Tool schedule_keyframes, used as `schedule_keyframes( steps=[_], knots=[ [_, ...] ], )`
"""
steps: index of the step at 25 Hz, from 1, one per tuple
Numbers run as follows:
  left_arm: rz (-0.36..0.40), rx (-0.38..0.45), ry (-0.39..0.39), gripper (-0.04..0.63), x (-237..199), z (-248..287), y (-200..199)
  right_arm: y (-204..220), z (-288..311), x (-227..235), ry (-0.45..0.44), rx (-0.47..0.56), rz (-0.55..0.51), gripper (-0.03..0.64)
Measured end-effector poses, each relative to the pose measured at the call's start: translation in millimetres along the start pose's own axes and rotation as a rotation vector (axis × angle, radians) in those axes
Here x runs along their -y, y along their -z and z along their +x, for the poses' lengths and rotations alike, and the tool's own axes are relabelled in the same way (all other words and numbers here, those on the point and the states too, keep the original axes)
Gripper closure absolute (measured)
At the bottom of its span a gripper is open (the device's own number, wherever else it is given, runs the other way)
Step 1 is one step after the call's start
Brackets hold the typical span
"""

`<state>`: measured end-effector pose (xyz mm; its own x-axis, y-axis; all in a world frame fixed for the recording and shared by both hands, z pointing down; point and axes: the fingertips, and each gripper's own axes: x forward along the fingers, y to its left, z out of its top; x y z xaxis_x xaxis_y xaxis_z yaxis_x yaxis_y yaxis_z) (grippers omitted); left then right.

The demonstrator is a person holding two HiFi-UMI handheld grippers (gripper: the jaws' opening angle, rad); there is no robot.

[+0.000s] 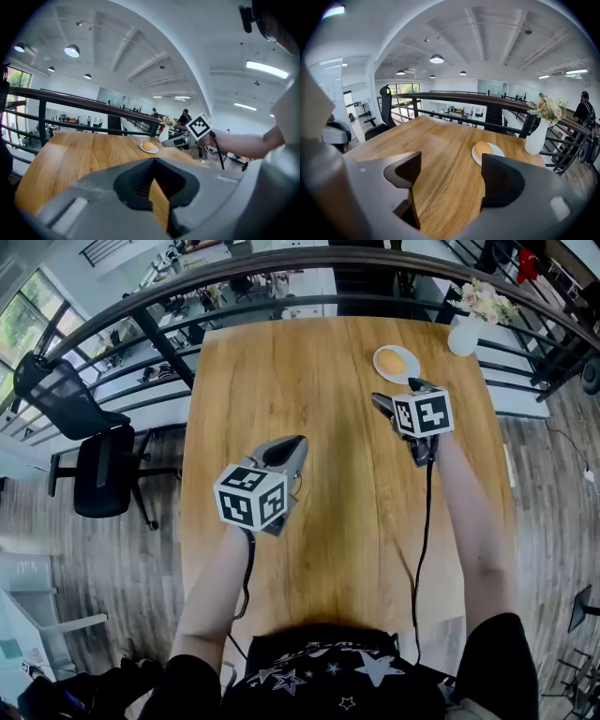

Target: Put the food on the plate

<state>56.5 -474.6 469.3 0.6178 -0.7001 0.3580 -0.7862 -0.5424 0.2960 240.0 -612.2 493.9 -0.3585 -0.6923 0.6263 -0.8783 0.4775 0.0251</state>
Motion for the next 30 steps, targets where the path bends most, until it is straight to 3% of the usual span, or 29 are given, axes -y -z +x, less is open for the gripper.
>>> schedule_keyframes(
  steps=[14, 24, 30],
  knots=[
    [0.003, 0.000, 0.043, 0.594, 19, -94, 25, 26, -86, -86, 0.018, 0.050, 0.077, 0.239],
    [-0.024, -0.014, 0.081, 0.594, 10, -169, 43, 47, -130, -160, 0.028, 0.060, 0.155, 0.277],
    [-0.047, -0.021, 0.118, 0.594, 4, -192, 68, 71, -148, -181, 0.099, 0.084, 0.216, 0.329]
  ],
)
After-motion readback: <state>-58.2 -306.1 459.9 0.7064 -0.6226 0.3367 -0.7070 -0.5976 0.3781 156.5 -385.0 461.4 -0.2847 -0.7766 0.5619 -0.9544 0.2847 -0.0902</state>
